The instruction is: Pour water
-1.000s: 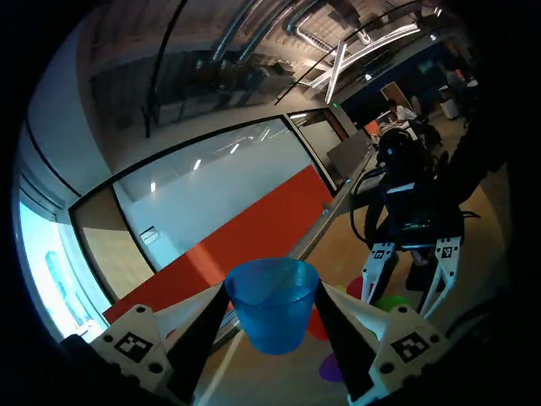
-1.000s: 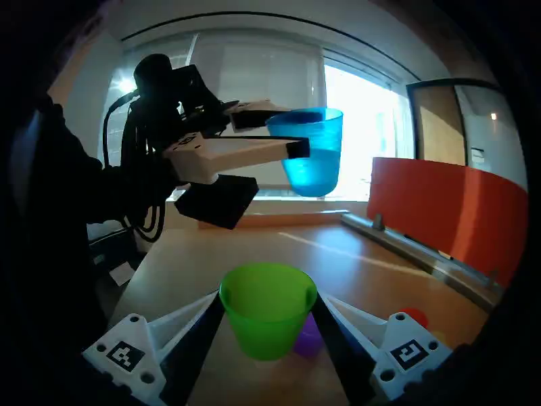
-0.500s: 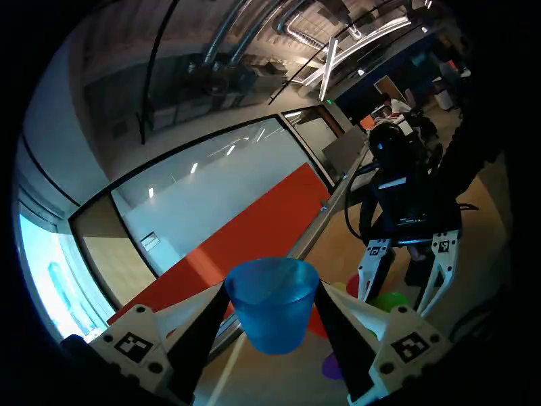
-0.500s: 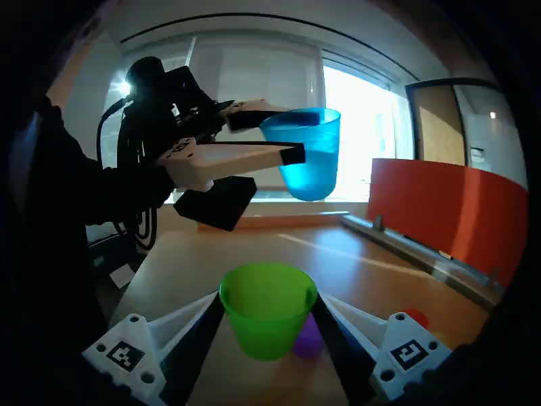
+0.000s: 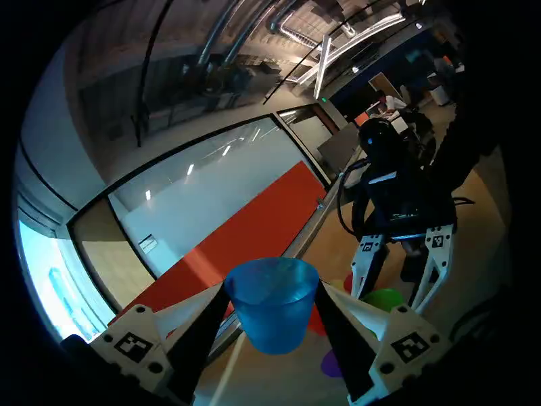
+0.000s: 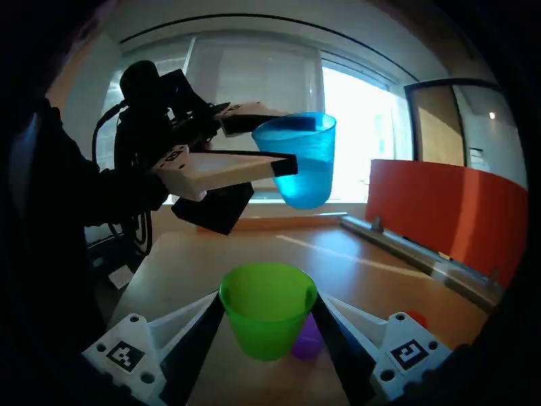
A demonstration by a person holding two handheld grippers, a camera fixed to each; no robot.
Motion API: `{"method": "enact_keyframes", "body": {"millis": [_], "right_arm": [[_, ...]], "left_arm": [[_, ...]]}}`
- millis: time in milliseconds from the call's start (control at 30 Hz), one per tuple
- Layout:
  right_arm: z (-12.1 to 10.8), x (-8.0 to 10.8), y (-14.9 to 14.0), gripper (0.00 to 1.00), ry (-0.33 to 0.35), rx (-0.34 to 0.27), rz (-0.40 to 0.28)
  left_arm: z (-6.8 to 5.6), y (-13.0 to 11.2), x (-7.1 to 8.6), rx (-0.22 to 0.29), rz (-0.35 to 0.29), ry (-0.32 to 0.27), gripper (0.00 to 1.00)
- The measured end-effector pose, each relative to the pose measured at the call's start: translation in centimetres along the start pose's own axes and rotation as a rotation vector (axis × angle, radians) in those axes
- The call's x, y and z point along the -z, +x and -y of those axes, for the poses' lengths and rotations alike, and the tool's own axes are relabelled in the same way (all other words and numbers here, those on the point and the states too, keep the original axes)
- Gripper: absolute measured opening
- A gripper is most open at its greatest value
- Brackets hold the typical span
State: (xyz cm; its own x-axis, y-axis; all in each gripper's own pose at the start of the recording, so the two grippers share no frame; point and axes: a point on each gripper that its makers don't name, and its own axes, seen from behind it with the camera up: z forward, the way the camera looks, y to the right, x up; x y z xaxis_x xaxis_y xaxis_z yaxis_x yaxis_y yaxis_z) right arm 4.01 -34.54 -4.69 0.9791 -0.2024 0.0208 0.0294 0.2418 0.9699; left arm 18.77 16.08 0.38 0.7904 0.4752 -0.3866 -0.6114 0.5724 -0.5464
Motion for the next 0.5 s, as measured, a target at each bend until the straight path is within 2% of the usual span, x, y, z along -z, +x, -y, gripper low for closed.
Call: {"method": "enact_keyframes", "body": {"millis": [500], "right_arm": [[-0.31,-0.26,0.11,0.91,-0.002,0.002,0.001]], "left_arm": [[-0.03,-0.18,0.46,-0.004,0.002,-0.008,0.86]]}}
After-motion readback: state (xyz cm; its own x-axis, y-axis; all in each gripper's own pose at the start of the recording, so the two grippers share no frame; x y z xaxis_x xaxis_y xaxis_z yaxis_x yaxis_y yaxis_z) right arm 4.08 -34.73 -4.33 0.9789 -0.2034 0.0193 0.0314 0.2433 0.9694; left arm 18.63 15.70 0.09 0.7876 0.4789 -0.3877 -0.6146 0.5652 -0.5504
